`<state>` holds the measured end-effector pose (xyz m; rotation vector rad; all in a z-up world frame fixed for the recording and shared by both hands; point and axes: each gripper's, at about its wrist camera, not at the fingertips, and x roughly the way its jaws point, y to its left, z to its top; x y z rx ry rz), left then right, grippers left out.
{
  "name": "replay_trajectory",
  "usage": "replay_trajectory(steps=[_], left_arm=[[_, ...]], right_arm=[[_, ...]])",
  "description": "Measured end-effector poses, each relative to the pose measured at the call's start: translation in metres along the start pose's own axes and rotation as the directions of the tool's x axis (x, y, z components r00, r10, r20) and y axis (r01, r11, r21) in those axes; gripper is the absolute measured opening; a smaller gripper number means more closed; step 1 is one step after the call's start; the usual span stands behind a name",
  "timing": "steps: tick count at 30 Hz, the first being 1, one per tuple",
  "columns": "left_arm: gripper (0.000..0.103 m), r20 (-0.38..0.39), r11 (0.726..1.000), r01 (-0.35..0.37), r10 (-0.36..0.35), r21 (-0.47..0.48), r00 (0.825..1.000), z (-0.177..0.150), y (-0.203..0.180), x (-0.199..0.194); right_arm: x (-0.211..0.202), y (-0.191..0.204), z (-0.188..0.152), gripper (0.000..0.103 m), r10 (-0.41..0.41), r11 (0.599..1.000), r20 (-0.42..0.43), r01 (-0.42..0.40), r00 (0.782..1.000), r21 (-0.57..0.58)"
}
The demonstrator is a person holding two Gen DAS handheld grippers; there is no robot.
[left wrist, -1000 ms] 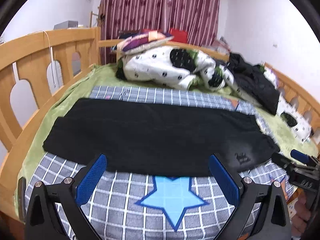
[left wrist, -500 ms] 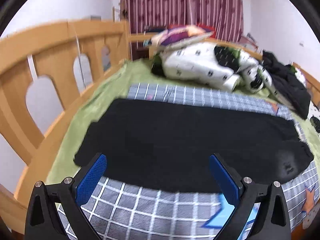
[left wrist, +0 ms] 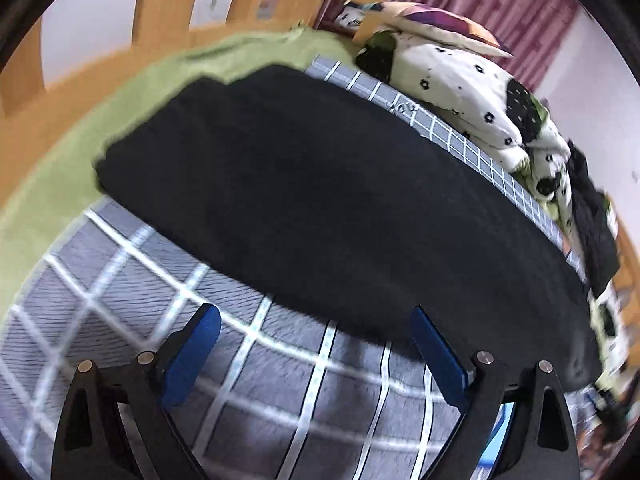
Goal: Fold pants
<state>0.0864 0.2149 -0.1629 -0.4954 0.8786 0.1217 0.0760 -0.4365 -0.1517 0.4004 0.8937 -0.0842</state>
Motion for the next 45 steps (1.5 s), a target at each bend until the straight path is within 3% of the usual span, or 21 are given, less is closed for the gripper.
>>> replay_trajectory(steps=[3, 5, 6, 7, 8, 11, 13, 17, 24, 28, 32, 35, 36, 38, 39, 41, 43, 45], left_arm=[[0.084, 0.019, 0.999, -0.011, 0.012, -0.052, 1.000, 0.004, 0.002, 0.015], [0.061, 0.064, 0.995, -0.045, 0.051, -0.087, 0.997, 0.008, 0.003, 0.016], [0.052, 0.067, 0.992, -0.063, 0.071, -0.108, 0.995, 0.010, 0.003, 0.017], [0.025, 0.060, 0.988, -0.096, 0.103, -0.118, 0.993, 0.014, 0.004, 0.017], [0.017, 0.051, 0.988, -0.104, 0.111, -0.116, 0.993, 0.019, 0.004, 0.017], [0.014, 0.077, 0.996, -0.027, 0.033, -0.086, 0.996, 0.037, 0.003, 0.001], [0.009, 0.144, 0.999, -0.032, 0.037, -0.039, 0.989, 0.053, -0.006, -0.017], [0.009, 0.219, 1.000, -0.014, 0.009, 0.025, 0.976, 0.090, -0.027, -0.037], [0.009, 0.362, 0.980, -0.114, 0.049, 0.163, 0.931, 0.154, -0.086, -0.020], [0.009, 0.382, 0.973, -0.152, 0.076, 0.172, 0.921, 0.191, -0.107, 0.025], [0.009, 0.384, 0.962, -0.217, 0.139, 0.167, 0.913, 0.209, -0.118, 0.087], [0.010, 0.326, 0.955, -0.248, 0.185, 0.162, 0.927, 0.213, -0.119, 0.131], [0.011, 0.301, 0.945, -0.286, 0.229, 0.158, 0.926, 0.215, -0.120, 0.142], [0.029, 0.289, 0.928, -0.333, 0.277, 0.166, 0.916, 0.214, -0.125, 0.147], [0.033, 0.302, 0.931, -0.325, 0.265, 0.168, 0.916, 0.212, -0.125, 0.141], [0.065, 0.326, 0.938, -0.308, 0.244, 0.161, 0.913, 0.206, -0.123, 0.123], [0.071, 0.339, 0.945, -0.288, 0.222, 0.157, 0.914, 0.199, -0.121, 0.102], [0.071, 0.314, 0.955, -0.252, 0.194, 0.157, 0.930, 0.184, -0.114, 0.082]], right_arm=[[0.021, -0.006, 0.008, 0.066, 0.054, 0.997, -0.002, -0.054, 0.999, 0.063], [0.032, -0.005, 0.010, 0.055, 0.086, 0.992, 0.008, -0.087, 0.996, 0.089], [0.038, -0.002, 0.012, 0.043, 0.082, 0.993, 0.013, -0.083, 0.997, 0.089], [0.041, 0.001, 0.013, 0.030, 0.074, 0.994, 0.015, -0.075, 0.997, 0.085], [0.043, 0.004, 0.016, 0.026, 0.051, 0.995, 0.019, -0.053, 0.998, 0.081], [0.025, 0.018, 0.030, 0.024, 0.058, 0.996, 0.095, -0.064, 0.994, 0.065], [0.009, 0.028, 0.045, 0.024, 0.075, 0.996, 0.136, -0.080, 0.988, 0.032], [-0.012, 0.044, 0.077, 0.023, 0.118, 0.993, 0.188, -0.118, 0.975, -0.013], [-0.015, 0.066, 0.139, 0.022, 0.133, 0.991, 0.243, -0.121, 0.961, -0.063], [0.012, 0.076, 0.173, 0.022, 0.128, 0.990, 0.239, -0.110, 0.962, -0.087], [0.065, 0.082, 0.206, 0.023, 0.100, 0.991, 0.213, -0.078, 0.972, -0.106], [0.113, 0.082, 0.219, 0.032, 0.072, 0.996, 0.167, -0.060, 0.983, -0.073], [0.128, 0.083, 0.221, 0.037, 0.063, 0.996, 0.150, -0.053, 0.987, -0.067], [0.145, 0.085, 0.221, 0.040, 0.036, 0.997, 0.129, -0.028, 0.991, -0.066], [0.147, 0.086, 0.221, 0.044, 0.030, 0.997, 0.133, -0.020, 0.991, -0.071], [0.137, 0.089, 0.218, 0.049, 0.050, 0.995, 0.164, -0.035, 0.985, -0.093], [0.117, 0.091, 0.211, 0.065, 0.070, 0.992, 0.203, -0.047, 0.977, -0.119], [0.093, 0.092, 0.200, 0.066, 0.058, 0.988, 0.220, -0.024, 0.974, -0.154]])
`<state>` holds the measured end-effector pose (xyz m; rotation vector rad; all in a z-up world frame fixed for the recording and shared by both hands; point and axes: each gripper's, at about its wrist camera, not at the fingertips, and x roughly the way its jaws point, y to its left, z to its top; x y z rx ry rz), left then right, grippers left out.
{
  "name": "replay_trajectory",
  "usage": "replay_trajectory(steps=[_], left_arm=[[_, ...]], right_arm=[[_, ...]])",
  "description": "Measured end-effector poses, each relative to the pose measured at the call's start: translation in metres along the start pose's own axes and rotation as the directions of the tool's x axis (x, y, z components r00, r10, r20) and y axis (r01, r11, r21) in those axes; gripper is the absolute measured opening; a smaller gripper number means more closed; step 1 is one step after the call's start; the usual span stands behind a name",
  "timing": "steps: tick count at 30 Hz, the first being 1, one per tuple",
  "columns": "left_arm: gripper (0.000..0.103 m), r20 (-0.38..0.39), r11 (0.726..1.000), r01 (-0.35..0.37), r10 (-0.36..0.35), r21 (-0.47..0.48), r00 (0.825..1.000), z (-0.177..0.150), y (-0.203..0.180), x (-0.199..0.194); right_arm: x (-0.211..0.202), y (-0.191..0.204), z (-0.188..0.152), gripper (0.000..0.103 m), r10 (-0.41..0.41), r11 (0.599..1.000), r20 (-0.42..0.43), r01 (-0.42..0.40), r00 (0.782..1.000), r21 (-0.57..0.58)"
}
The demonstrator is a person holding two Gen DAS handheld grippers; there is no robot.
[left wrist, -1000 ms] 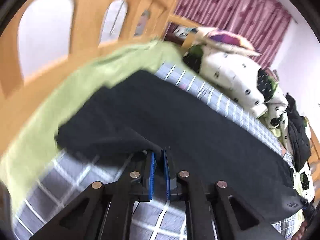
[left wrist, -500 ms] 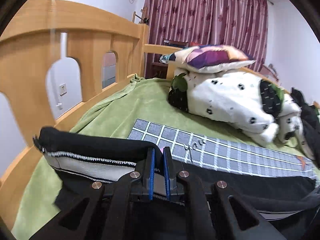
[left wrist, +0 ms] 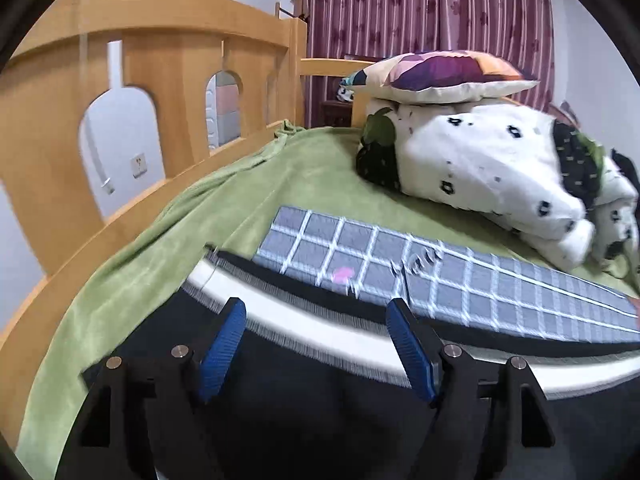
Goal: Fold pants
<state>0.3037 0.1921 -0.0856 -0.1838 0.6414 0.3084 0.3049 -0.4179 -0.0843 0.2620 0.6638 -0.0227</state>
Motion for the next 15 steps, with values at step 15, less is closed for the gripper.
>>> replay_trajectory(steps=[15], left_arm=[[0.070, -0.221, 0.878, 0.264, -0.371, -0.399, 0.902, -0.132, 0.079, -0.017]], right_arm=[[-0.057, -0.083, -0.127, 0.067, 0.004, 0.993, -0.205, 0.020, 0.979, 0.117]])
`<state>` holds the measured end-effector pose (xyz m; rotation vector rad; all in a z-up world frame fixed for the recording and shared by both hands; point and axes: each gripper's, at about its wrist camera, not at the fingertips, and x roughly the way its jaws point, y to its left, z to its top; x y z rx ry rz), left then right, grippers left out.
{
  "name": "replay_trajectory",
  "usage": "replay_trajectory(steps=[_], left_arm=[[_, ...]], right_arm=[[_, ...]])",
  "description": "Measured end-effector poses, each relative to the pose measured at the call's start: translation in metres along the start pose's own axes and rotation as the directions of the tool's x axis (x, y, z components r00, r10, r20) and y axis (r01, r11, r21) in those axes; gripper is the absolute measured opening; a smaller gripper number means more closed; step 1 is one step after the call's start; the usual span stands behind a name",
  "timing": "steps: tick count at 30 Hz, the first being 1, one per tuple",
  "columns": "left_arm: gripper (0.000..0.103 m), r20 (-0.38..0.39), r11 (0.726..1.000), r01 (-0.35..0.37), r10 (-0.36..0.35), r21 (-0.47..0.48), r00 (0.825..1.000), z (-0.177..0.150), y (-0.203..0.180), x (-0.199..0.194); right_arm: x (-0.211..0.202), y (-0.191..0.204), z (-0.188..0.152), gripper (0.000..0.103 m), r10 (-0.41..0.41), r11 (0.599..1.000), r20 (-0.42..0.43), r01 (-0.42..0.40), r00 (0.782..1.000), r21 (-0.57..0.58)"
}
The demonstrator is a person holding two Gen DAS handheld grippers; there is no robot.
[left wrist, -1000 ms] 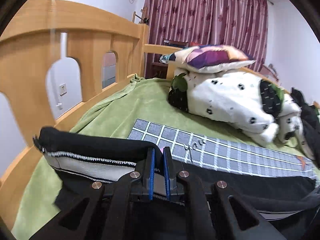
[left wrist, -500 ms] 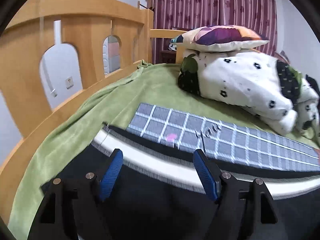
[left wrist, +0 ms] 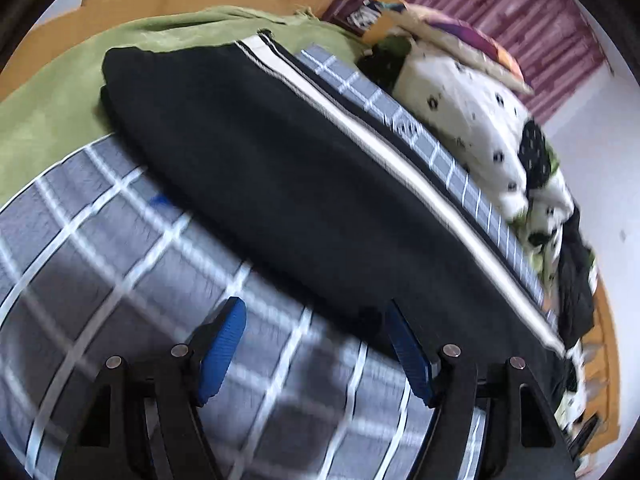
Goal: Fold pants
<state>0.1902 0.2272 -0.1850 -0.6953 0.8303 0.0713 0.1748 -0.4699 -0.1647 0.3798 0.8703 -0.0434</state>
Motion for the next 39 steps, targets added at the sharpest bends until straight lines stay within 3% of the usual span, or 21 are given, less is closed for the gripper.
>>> replay_trajectory(steps=[2, 6, 8, 9, 10, 11, 13, 16, 20, 25, 30, 32, 34, 35, 37, 38, 39], left_arm=[[0.067, 0.009, 0.999, 0.021, -0.021, -0.038, 1.000, 0.010, 0.004, 0.007], [0.051, 0.036, 0.993, 0.050, -0.046, -0.106, 0.998, 0.027, 0.010, 0.026], [0.034, 0.049, 0.995, 0.031, -0.027, -0.097, 0.998, 0.035, 0.006, 0.032], [0.027, 0.048, 0.997, 0.004, 0.000, -0.082, 0.999, 0.041, 0.003, 0.035], [0.021, 0.041, 0.997, -0.003, 0.007, -0.078, 0.999, 0.045, 0.001, 0.038], [0.015, 0.033, 0.997, -0.015, 0.018, -0.075, 0.999, 0.048, -0.002, 0.040], [0.011, 0.036, 0.998, -0.057, 0.057, -0.027, 0.998, 0.055, -0.016, 0.035], [0.010, 0.079, 0.999, -0.046, 0.044, 0.026, 0.996, 0.060, -0.035, 0.006], [0.010, 0.089, 0.997, 0.005, -0.013, 0.082, 0.996, 0.048, -0.045, -0.050], [0.010, 0.048, 0.985, -0.002, -0.006, 0.173, 0.999, -0.004, -0.029, -0.102], [0.011, 0.006, 0.962, -0.121, 0.123, 0.245, 0.992, -0.060, -0.002, -0.084], [0.022, -0.005, 0.950, -0.175, 0.182, 0.257, 0.983, -0.070, 0.008, -0.070], [0.034, -0.013, 0.953, -0.206, 0.214, 0.224, 0.977, -0.072, 0.013, -0.071], [0.045, -0.018, 0.954, -0.212, 0.221, 0.212, 0.975, -0.071, 0.015, -0.076], [0.064, -0.022, 0.950, -0.236, 0.245, 0.203, 0.969, -0.069, 0.017, -0.087], [0.067, -0.006, 0.951, -0.235, 0.241, 0.202, 0.971, -0.071, 0.019, -0.094], [0.067, 0.015, 0.953, -0.228, 0.230, 0.199, 0.973, -0.074, 0.023, -0.102]], right_arm=[[0.007, -0.009, 0.002, 0.067, 0.035, 0.998, 0.016, -0.036, 0.999, 0.049], [0.027, -0.023, 0.023, 0.067, 0.063, 0.986, 0.054, -0.071, 0.997, 0.151], [0.041, -0.027, 0.036, 0.067, 0.073, 0.978, 0.064, -0.084, 0.995, 0.192], [0.049, -0.028, 0.043, 0.060, 0.056, 0.976, 0.072, -0.070, 0.996, 0.205], [0.056, -0.027, 0.051, 0.042, 0.023, 0.976, 0.074, -0.038, 0.997, 0.214], [0.059, -0.028, 0.056, 0.035, -0.005, 0.976, 0.073, -0.011, 0.997, 0.218], [0.061, -0.025, 0.068, 0.023, -0.020, 0.975, 0.071, 0.004, 0.997, 0.224], [0.036, -0.019, 0.081, 0.017, -0.011, 0.977, 0.119, -0.014, 0.993, 0.211], [-0.023, -0.006, 0.091, 0.014, 0.053, 0.982, 0.187, -0.085, 0.981, 0.169], [-0.085, -0.014, 0.064, 0.014, 0.032, 0.994, 0.188, -0.051, 0.982, 0.096], [-0.085, -0.041, 0.006, 0.018, 0.000, 0.998, 0.063, -0.004, 0.998, 0.069], [-0.067, -0.052, -0.018, 0.021, -0.028, 0.996, -0.006, 0.028, 1.000, 0.086], [-0.054, -0.061, -0.036, 0.040, -0.052, 0.994, -0.047, 0.056, 0.998, 0.098], [-0.053, -0.066, -0.044, 0.042, -0.045, 0.992, -0.057, 0.052, 0.997, 0.118], [-0.065, -0.074, -0.052, 0.050, -0.002, 0.985, -0.037, 0.008, 0.999, 0.170], [-0.078, -0.078, -0.054, 0.055, 0.007, 0.981, 0.000, -0.007, 1.000, 0.194], [-0.087, -0.081, -0.054, 0.070, 0.007, 0.979, 0.044, -0.016, 0.999, 0.203]])
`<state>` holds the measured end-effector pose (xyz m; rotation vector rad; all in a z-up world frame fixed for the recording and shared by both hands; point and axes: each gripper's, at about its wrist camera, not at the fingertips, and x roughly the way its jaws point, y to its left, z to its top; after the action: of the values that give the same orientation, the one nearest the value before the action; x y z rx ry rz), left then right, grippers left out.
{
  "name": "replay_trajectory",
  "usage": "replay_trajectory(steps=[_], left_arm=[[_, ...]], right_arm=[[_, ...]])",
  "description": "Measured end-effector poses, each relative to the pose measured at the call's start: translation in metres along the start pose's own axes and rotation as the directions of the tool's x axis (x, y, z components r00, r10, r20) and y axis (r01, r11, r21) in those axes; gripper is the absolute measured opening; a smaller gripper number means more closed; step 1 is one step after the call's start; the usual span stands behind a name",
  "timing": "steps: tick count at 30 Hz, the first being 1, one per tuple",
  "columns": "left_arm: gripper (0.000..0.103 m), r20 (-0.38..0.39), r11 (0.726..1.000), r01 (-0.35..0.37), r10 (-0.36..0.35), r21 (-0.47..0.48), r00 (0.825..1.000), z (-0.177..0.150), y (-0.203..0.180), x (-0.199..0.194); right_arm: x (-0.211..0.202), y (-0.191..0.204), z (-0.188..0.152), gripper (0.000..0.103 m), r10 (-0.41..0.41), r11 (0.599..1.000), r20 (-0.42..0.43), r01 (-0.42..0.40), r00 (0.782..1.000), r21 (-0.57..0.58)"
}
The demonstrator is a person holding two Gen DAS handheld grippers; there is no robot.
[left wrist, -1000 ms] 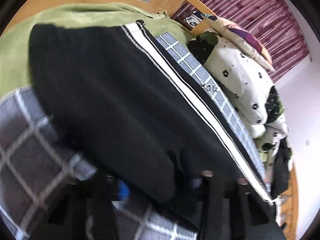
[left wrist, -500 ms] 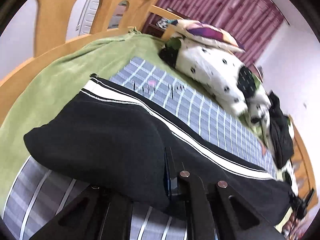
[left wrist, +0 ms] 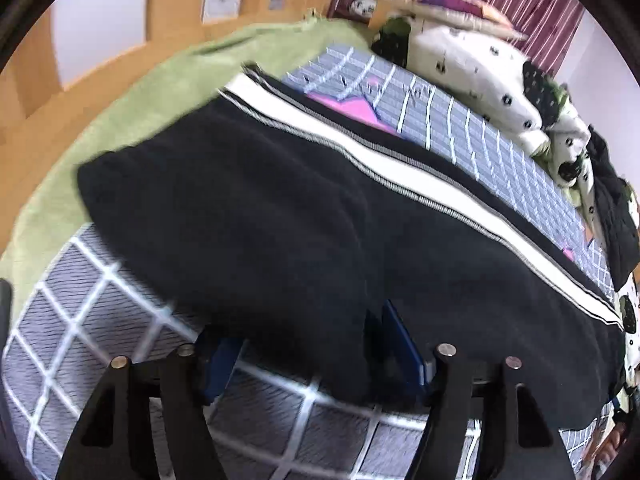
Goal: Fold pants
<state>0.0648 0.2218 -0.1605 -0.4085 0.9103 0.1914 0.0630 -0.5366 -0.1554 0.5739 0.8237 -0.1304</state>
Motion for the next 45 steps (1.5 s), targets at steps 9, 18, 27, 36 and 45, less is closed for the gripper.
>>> replay_trajectory(steps=[9, 18, 27, 36, 45], left_arm=[[0.067, 0.082, 0.985, 0.112, -0.101, -0.133, 0.991, -0.035, 0.034, -0.026], [0.069, 0.098, 0.949, 0.141, -0.118, -0.283, 0.988, 0.007, 0.055, 0.015], [0.011, 0.172, 0.963, 0.127, -0.087, -0.237, 0.981, 0.031, 0.044, 0.012], [0.052, 0.103, 0.991, -0.121, 0.126, -0.052, 0.987, 0.020, 0.038, -0.003], [0.061, 0.143, 0.991, -0.029, 0.011, 0.128, 0.990, 0.061, -0.010, -0.016]], right_arm=[[0.062, -0.005, 0.052, 0.062, -0.017, 0.971, 0.024, 0.011, 1.000, 0.237], [-0.002, 0.010, 0.113, 0.034, -0.053, 0.999, 0.208, 0.053, 0.977, 0.007], [0.030, -0.048, 0.111, 0.050, -0.244, 0.969, -0.001, 0.244, 0.970, 0.049], [-0.040, -0.026, 0.092, 0.053, -0.353, 0.929, 0.123, 0.363, 0.928, -0.075], [-0.019, 0.091, 0.084, 0.062, -0.161, 0.909, 0.155, 0.208, 0.975, -0.363]])
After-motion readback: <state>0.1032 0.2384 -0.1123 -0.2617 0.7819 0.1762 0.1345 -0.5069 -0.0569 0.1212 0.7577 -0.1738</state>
